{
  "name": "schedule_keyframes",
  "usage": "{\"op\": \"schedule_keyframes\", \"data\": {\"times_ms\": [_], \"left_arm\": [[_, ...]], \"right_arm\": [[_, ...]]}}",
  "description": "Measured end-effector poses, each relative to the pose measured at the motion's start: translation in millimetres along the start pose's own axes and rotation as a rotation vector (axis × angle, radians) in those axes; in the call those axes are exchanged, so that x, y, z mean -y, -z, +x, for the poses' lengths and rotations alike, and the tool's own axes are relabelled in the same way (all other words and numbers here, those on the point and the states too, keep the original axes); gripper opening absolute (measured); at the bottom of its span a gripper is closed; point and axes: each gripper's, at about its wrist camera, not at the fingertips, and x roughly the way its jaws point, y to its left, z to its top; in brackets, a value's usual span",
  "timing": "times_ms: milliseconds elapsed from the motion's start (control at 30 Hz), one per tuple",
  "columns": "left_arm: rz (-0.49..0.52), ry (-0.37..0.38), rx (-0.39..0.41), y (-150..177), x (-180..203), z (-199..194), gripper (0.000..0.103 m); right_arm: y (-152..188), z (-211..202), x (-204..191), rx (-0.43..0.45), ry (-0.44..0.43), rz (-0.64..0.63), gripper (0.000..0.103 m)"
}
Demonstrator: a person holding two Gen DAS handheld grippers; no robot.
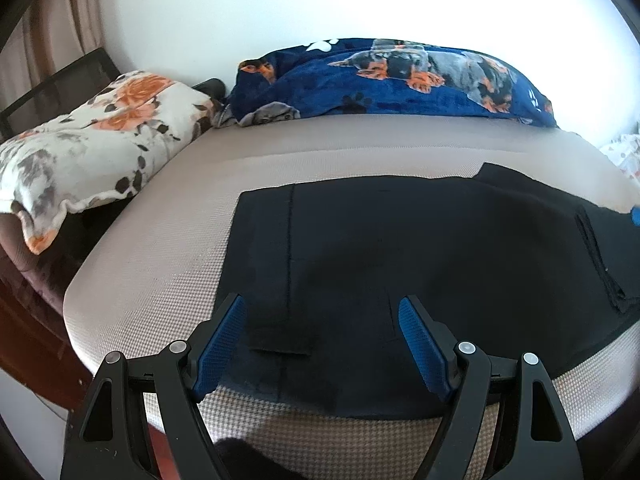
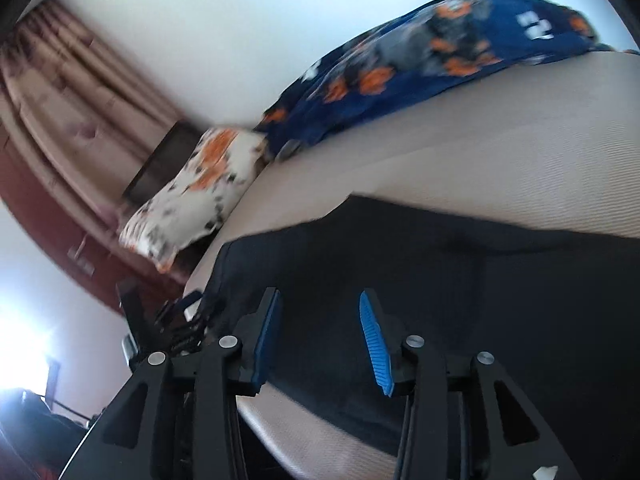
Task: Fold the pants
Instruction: 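Withdraw both open tools from the folded trousers, then close the left tool on the orange-lined waistband end of the trousers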
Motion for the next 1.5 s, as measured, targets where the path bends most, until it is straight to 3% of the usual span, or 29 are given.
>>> {"op": "schedule_keyframes", "data": {"times_ms": [300,533,667,800,900,967,1167,1233,1367,1500], "left_arm": [[-0.036,-0.026,-0.002,2.3,-17.6,-6.3,0.079],[-0.058,-0.005,-0.020,3.6,-25.3,-9.2,0.079],[-0.179,0.132,-0.099,7.1,-50.4,-6.3,0.079],[-0.388,0.319,-0.177,17.7,-95.9,-4.9,0.076],[-0.495,0.423,-0.234,28.0,-120.8,-0.8,0.067],[-0.543,0.519,-0.266,32.4,-129.5,2.3,0.059],[-0.695,0.742,-0.369,35.5,-135.0,28.5,0.058],[-0.736,0.777,-0.420,38.2,-131.2,38.5,0.057],[-0.762,0.795,-0.436,34.3,-131.3,44.0,0.057],[-0.852,0.853,-0.449,38.6,-137.7,49.8,0.061]], "right_arm": [[20.9,32.9,-17.0,-0.051,-0.144,0.057,0.042],[35.1,55.1,-42.8,-0.105,-0.171,-0.002,0.042],[41.5,65.5,-50.3,-0.133,-0.191,-0.007,0.043],[46.6,71.6,-52.6,-0.152,-0.197,-0.010,0.044],[47.8,72.9,-53.3,-0.151,-0.204,-0.007,0.047],[48.1,73.5,-51.6,-0.150,-0.211,0.003,0.048],[49.2,77.0,-44.6,-0.158,-0.228,0.036,0.049],[50.7,78.9,-43.3,-0.164,-0.229,0.042,0.049],[52.0,79.2,-40.9,-0.164,-0.238,0.053,0.051],[52.3,81.3,-38.0,-0.167,-0.251,0.074,0.052]]}}
